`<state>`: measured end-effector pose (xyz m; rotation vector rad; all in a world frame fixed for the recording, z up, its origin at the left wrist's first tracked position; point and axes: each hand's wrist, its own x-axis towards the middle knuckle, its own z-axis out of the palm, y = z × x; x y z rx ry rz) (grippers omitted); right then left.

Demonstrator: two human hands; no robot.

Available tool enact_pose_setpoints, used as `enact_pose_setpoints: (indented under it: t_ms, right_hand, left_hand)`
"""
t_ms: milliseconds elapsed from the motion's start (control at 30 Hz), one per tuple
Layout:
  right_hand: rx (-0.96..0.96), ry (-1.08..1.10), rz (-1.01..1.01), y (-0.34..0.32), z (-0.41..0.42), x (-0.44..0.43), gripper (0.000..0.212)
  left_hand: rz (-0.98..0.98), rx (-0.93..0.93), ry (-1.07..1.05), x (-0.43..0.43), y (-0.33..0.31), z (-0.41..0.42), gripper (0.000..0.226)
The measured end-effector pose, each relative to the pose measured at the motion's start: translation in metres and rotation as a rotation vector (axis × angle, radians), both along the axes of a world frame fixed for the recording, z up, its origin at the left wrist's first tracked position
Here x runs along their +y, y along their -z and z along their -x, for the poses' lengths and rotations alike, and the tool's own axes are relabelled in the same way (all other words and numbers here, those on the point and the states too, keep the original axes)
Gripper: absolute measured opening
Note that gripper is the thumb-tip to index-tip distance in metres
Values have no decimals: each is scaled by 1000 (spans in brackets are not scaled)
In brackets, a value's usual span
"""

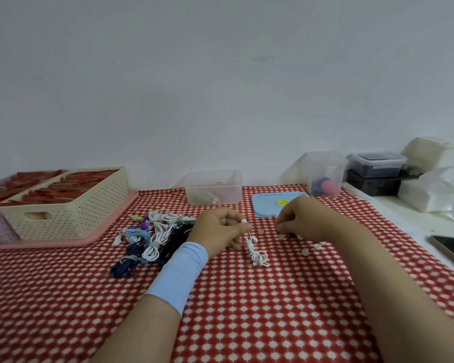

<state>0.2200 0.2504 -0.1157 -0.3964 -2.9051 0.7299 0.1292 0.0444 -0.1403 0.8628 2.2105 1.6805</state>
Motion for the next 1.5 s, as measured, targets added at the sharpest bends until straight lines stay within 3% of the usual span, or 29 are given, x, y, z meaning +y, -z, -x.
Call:
enact_pose_setpoints:
  t_ms: [533, 767, 867, 1000, 1167, 1400, 1500]
  right_hand:
    - [154, -8, 200, 8, 9, -22, 11]
    - [203, -21, 289, 13, 14, -29, 13]
    - [212, -6, 297, 13, 13, -29, 12]
    - [233, 34, 328, 13, 13, -29, 11]
    - [208, 72, 438, 11, 11, -31, 9]
    - [221, 78, 547, 10, 10, -36, 3]
    - [267, 113, 574, 11, 10, -35, 9]
  left_hand:
    - [139, 69, -78, -6, 1, 9, 15]
    - [617, 520, -106, -4, -2, 9, 15]
    - [572, 640, -145, 4, -3, 4, 13]
    - [642, 560, -65, 14, -3, 3, 26]
    - [620, 420, -42, 19, -5, 7, 12]
    - [767, 513, -70, 26, -12, 4, 16]
    - [699, 518, -96, 30, -11, 3, 13]
